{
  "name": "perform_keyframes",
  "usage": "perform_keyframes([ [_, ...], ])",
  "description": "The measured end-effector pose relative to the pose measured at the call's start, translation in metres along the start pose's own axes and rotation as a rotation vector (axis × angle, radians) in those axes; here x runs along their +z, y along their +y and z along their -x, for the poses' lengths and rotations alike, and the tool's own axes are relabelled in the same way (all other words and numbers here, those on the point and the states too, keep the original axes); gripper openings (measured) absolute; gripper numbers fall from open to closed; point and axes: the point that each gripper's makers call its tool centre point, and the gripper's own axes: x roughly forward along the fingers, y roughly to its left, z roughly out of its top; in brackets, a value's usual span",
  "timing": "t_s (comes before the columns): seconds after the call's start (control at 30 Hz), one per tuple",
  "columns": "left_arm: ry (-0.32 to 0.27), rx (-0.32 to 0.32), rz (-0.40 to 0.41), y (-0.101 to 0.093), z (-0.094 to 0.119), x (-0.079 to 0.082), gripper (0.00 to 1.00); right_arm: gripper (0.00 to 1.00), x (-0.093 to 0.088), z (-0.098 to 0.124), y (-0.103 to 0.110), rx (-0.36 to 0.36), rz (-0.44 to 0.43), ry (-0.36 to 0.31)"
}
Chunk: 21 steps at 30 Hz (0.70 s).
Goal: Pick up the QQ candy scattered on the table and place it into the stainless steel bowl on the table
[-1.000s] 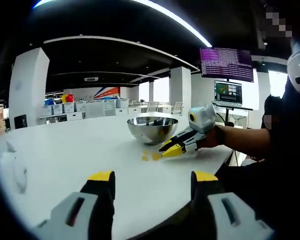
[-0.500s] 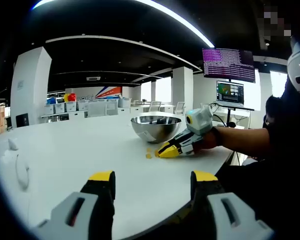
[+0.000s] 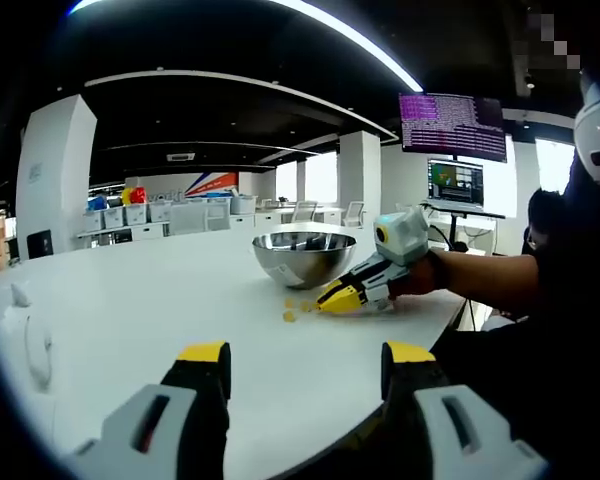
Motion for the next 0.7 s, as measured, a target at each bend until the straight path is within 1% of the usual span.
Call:
perform_keyframes([
  [0.17, 0.004, -0.009, -0.008, -0.006, -0.005, 0.003, 0.61, 0.09, -0.003, 0.013, -0.001, -0.005, 0.014, 0.0],
  [0.37, 0.009, -0.02, -0.018, -0.012, -0.01, 0.006, 0.6, 0.09, -0.013, 0.032, -0.009, -0.029, 0.008, 0.011],
  [0.43, 0.011, -0.025, -0.021, -0.015, -0.013, 0.006, 0.6, 0.09, -0.019, 0.038, -0.011, -0.037, 0.002, 0.017],
  [0.63, 0.015, -0.041, -0.029, -0.027, -0.019, 0.007, 0.6, 0.09, -0.033, 0.046, -0.008, -0.036, -0.001, 0.038],
  [0.7, 0.016, -0.045, -0.031, -0.029, -0.02, 0.007, 0.6, 0.1, -0.032, 0.047, -0.006, -0.031, -0.004, 0.03],
])
